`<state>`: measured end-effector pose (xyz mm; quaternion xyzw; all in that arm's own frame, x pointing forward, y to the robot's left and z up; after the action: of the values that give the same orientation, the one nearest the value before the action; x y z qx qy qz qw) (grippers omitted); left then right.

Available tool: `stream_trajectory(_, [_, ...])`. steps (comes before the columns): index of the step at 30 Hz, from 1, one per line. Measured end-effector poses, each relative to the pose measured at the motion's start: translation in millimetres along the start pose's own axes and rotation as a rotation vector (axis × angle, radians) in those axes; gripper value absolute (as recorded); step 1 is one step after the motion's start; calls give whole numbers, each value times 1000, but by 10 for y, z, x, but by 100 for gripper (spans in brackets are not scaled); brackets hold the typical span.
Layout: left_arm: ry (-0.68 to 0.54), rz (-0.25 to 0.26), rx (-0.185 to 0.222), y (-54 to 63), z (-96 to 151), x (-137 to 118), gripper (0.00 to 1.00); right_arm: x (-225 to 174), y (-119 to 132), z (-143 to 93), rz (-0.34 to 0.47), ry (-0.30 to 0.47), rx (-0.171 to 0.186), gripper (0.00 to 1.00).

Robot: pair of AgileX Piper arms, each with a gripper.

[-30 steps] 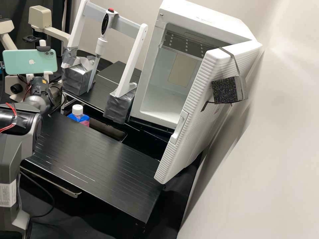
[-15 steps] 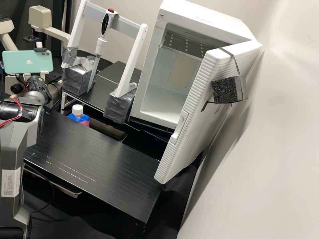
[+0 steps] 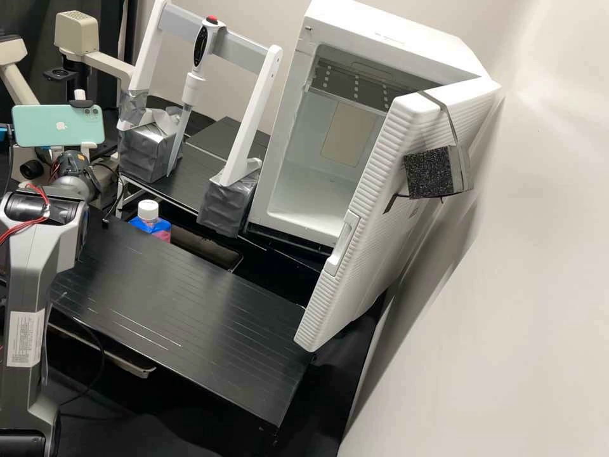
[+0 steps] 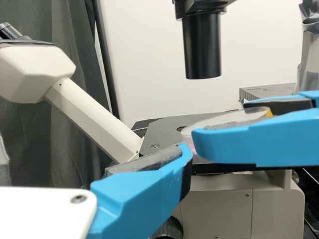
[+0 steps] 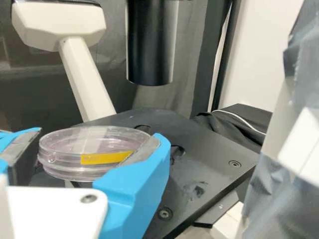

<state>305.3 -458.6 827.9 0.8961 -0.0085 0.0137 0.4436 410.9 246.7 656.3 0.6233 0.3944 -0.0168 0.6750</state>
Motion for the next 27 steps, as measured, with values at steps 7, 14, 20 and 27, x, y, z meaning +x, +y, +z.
stream_trajectory(7, [0, 0, 0, 0, 0, 0, 100, 86, -84, 111, 41, 30, 18, 0])
stream_trajectory(14, [0, 0, 0, 0, 0, 0, 100, 131, -144, 184, 88, 72, 50, 0])
stream_trajectory(20, [0, 0, 0, 0, 0, 0, 100, 192, -131, 184, 113, 109, 40, 0])
stream_trajectory(27, [0, 0, 0, 0, 0, 0, 100, 304, -122, 218, 128, 123, 34, 0])
